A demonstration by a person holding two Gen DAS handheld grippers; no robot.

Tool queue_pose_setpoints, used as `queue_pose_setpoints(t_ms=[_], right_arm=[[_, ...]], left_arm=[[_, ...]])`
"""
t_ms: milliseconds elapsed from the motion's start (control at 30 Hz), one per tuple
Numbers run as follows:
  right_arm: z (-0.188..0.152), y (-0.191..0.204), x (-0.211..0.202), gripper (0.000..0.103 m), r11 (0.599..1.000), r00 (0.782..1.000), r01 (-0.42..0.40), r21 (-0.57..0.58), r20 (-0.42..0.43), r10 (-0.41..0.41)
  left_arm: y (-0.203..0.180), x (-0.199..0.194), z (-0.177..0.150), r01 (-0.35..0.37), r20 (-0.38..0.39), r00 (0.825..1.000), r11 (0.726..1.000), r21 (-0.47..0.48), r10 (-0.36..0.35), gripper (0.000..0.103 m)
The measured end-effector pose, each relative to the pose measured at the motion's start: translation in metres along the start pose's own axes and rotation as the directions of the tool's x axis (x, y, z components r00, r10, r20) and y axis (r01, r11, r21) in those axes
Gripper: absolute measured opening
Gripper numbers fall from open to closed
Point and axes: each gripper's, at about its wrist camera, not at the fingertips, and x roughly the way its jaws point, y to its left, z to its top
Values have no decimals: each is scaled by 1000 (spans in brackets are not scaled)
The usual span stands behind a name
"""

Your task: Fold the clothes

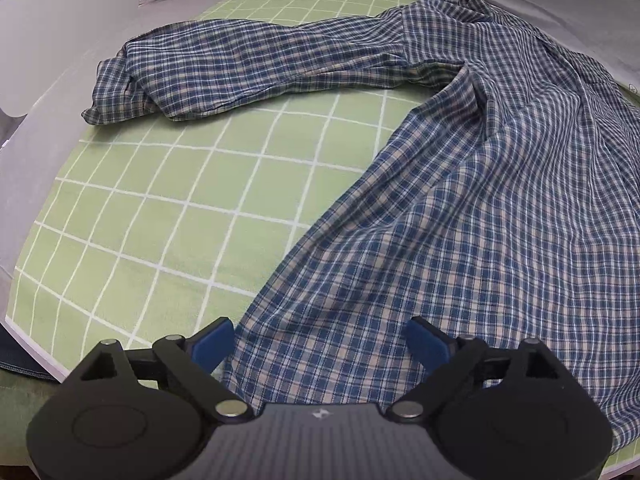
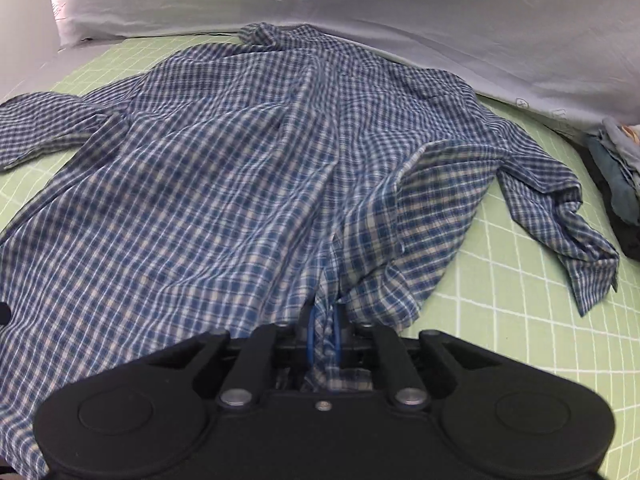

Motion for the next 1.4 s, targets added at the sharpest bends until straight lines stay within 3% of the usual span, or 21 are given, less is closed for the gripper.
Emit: queue_pose_setpoints(t_ms=[200,333,433,533,700,733,800,833,867,900,1000,1133,1233,1400], right_arm=[[-16,-39,-35,39,974,996,-25,226,95,3],[-27,-74,-48,41,910,990,-1,415,129,-57],[-35,-100,-43,41,846,991,-23,533,126,-53],[-39,-114,-28,40,814,994,-59,578,111,-8],[-34,-114,3,43,802,989,-145,580,89,114],[-34,-114,8,43,787,986,-164,595,87,139],[-34,-114,17,33,755,978,-200,625,86,188],[-35,-115,18,19,737,974,-216,640,92,205],[-37,-115,18,13,729,973,-221,648,95,210],[-39,-113,15,4,741,977,-209,639,98,190],[-42,-110,-7,1,804,989,-141,578,124,85],[-57,-122,-39,1,803,994,7,595,85,-72],[-72,-134,-57,1,796,982,127,592,36,-184],[-95,-149,-64,1,804,952,302,513,-113,-286]], left_arm=[[-2,2,0,2,-8,1000,1000,6,-2,98],[-1,4,1,2,-12,1000,1000,6,-2,100],[-1,4,2,3,-16,1000,1000,8,-3,100],[-1,4,2,4,-18,1000,1000,9,-4,101],[-2,6,0,5,-22,1000,1000,10,-5,102],[-2,6,0,5,-22,1000,1000,9,-5,102],[-2,7,-1,4,-24,1000,1000,6,-4,102],[-2,7,-1,3,-25,1000,1000,3,-3,102],[-2,7,-2,2,-25,1000,1000,1,-2,103],[-3,8,-3,1,-25,1000,1000,-3,-1,103],[-4,8,-5,-1,-24,1000,1000,-10,1,103],[-4,8,-4,-6,-24,1000,1000,-25,5,103],[-5,9,-3,-11,-25,1000,999,-38,10,103],[-8,9,-4,-21,-26,999,998,-61,19,103]])
